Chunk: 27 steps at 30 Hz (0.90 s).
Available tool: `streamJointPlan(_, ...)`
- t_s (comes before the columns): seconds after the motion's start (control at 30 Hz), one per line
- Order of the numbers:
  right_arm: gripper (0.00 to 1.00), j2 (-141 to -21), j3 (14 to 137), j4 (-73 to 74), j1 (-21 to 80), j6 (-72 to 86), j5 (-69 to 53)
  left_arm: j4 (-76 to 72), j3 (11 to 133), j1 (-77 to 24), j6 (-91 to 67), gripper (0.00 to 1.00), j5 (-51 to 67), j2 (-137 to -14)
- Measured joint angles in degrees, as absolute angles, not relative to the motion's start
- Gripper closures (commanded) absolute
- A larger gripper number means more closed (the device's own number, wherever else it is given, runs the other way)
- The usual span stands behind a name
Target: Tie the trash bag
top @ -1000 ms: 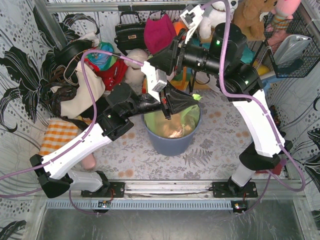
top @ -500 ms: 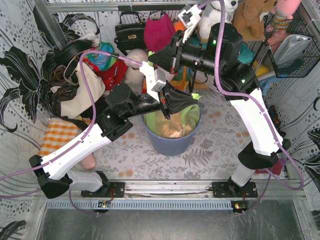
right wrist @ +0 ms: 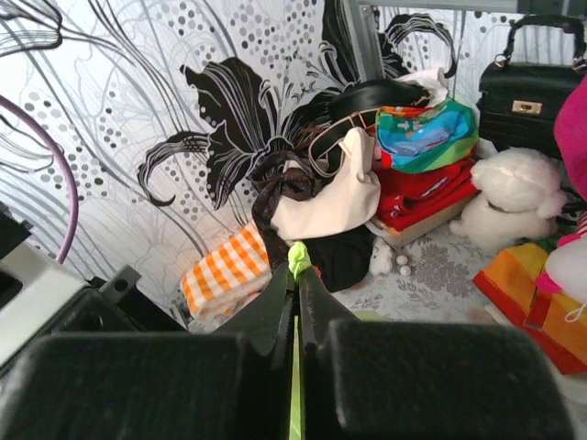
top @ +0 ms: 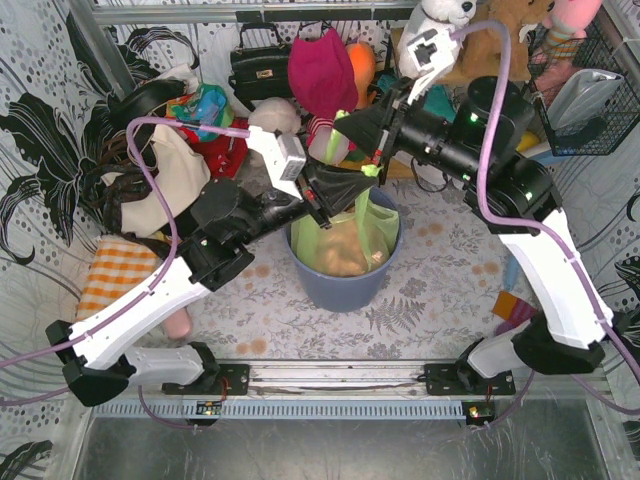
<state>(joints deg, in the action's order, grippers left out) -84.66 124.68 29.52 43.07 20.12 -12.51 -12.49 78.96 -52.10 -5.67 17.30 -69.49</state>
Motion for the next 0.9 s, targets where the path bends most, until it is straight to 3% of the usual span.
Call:
streamJointPlan(0.4, 1.00, -70.6, 98.7, 16.5, 43.1, 24.4, -8.5, -18.7, 69.4, -52.1, -5.6, 1.00, 9.2, -61.0)
streamJointPlan(0.9, 1.00, -57.0, 77.6, 0.8, 43.1, 31.6, -11.6, -21.5, 66.8, -52.1, -5.6, 1.00, 2.3, -59.8)
